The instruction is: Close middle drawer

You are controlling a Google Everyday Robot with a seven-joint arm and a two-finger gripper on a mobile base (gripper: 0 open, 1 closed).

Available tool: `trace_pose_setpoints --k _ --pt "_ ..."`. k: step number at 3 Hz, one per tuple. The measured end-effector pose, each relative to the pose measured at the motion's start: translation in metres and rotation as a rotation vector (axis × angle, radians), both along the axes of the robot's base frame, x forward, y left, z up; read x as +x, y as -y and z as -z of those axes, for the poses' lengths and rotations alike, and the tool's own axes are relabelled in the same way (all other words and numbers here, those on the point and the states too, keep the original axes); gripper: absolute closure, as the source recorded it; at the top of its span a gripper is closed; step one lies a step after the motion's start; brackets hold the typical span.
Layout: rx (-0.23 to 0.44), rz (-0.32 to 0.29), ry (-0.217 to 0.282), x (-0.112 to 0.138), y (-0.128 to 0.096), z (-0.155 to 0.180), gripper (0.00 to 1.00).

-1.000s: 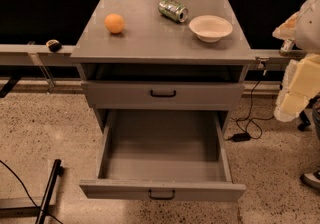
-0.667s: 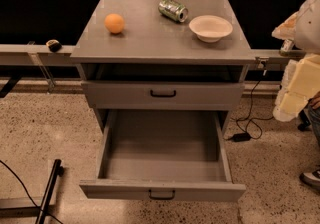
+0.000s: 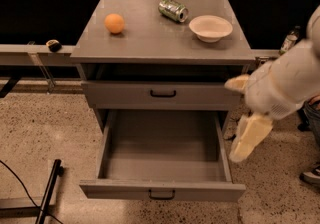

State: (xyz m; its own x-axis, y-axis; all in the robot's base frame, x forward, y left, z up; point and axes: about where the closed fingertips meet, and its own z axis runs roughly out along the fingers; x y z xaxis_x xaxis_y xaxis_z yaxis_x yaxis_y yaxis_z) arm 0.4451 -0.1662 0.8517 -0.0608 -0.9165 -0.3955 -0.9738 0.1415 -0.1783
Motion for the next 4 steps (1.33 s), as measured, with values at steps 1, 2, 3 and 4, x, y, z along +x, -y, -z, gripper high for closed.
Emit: trace_pose_setpoints --k 1,2,3,4 --pt "0.085 -0.066 -0.075 -0.011 -0.027 0.079 0.00" --pt "0.043 -0.174 -0.054 -0.007 -0.020 0.085 0.00" --pt "0.042 -0.188 -0.058 -0.010 -0.021 0.083 0.00" --pt "0.075 -0.176 -0.043 -0.004 -0.018 0.103 0.00"
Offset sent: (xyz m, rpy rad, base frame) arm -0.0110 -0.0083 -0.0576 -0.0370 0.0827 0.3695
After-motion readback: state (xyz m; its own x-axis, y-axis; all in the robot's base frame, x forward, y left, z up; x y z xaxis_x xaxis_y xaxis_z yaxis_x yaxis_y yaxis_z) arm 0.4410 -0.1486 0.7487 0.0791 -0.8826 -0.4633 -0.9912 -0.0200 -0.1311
